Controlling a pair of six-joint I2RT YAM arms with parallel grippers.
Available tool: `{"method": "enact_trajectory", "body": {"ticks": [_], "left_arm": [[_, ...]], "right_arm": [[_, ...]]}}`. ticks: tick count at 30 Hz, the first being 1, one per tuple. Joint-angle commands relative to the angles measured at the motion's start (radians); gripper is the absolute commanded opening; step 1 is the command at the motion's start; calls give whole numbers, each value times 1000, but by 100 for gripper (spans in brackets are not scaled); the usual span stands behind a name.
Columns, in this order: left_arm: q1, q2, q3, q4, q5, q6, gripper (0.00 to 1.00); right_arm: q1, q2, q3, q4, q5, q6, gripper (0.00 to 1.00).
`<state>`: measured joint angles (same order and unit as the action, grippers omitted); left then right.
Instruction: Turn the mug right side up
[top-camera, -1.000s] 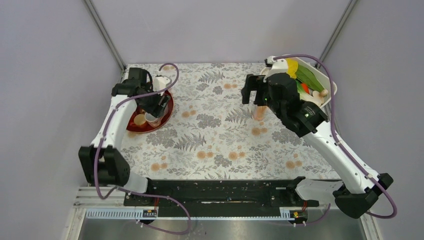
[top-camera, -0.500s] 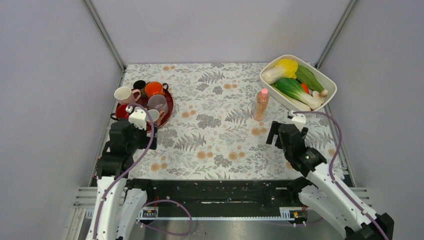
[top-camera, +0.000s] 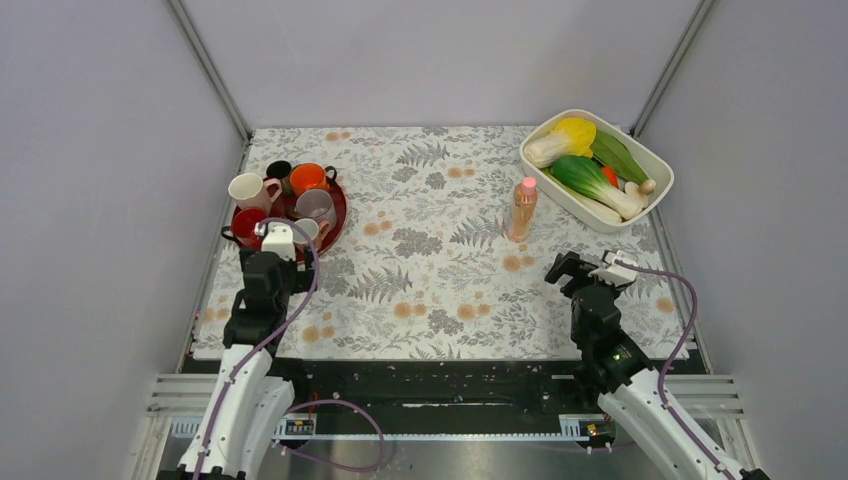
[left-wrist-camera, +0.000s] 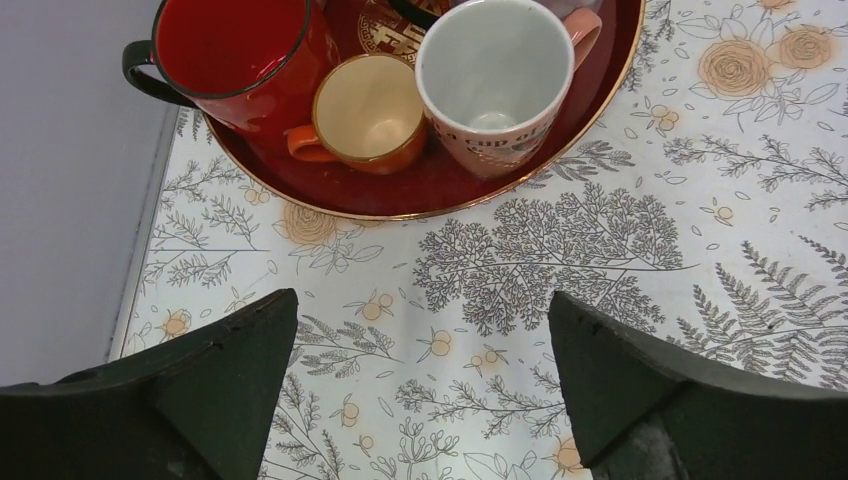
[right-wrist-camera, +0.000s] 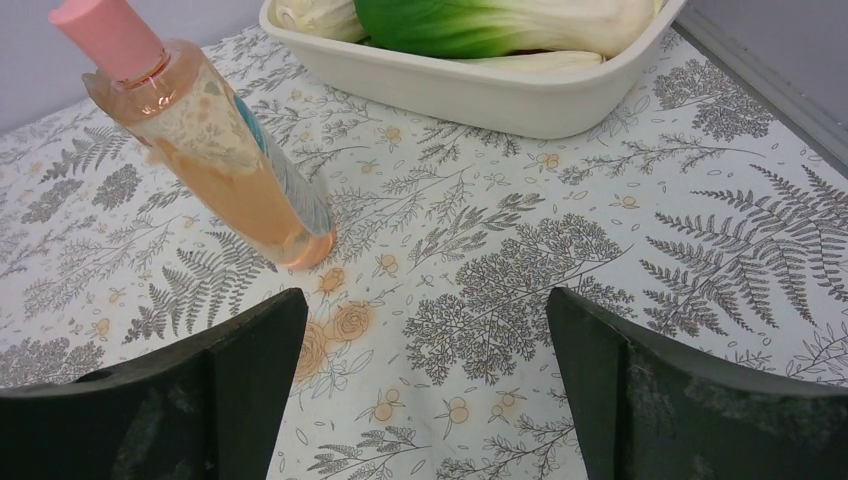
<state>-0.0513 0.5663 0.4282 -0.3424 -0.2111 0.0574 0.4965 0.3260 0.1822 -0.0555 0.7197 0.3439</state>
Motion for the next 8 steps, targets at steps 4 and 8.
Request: {"method": "enact_trajectory", "body": {"ticks": [4,8], "left_arm": [[5,-16,-9,127,-51,-19,99],[6,-19,-6,120,-27,-26,99]], "right_arm": [[0,66,30,87,39,-33,99],[1,101,44,96,28,-38,99]]}}
